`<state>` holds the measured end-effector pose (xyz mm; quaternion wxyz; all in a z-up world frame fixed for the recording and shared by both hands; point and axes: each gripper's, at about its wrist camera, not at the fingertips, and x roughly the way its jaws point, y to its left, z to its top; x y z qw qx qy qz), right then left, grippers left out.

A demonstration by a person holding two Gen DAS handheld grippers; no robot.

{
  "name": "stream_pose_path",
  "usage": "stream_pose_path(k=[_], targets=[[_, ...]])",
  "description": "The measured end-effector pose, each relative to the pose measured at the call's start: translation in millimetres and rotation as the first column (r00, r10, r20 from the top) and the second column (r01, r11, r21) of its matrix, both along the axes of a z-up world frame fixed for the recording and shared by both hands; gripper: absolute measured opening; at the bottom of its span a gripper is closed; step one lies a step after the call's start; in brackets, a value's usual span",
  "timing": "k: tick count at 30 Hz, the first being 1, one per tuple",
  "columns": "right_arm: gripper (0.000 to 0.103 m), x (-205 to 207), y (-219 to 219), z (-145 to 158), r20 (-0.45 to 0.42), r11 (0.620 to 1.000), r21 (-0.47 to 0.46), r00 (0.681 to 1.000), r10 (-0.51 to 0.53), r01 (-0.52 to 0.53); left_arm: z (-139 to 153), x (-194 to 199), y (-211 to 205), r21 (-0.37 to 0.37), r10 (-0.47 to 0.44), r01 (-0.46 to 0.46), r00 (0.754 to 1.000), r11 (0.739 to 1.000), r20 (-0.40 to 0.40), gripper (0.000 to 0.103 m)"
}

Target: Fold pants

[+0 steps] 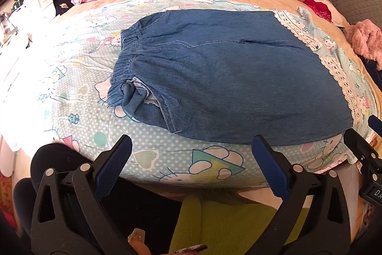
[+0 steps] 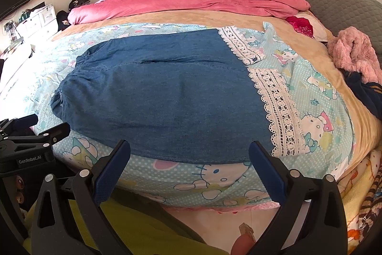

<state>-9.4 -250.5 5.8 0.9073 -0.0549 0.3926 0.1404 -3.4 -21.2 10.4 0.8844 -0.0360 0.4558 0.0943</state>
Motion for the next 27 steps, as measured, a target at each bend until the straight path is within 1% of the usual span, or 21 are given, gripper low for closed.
stream_pose_path(k=[6, 22, 27], targets=[[0.099, 1.3, -2.0, -2.0, -0.005, 1.000, -0.009, 1.000, -0.013, 0.013, 0.6, -1.6, 1.2, -0.002, 0.005, -0.005, 1.000, 1.000, 0.004, 0.094], [0.099, 0.7, -3.0, -3.7, -0.006, 1.000, -0.013, 1.000, -0.008, 0.008, -0.5, -1.6, 3.1, -0.009, 0.007, -0.007, 1.000, 1.000, -0.007, 0.094], [0.099, 0.8, -3.2, -4.2, -0.006, 1.000, -0.017, 1.000, -0.008, 0.008, -0.5, -1.5, 0.7, -0.026, -0.015, 0.015, 1.000, 1.000, 0.010, 0.094]])
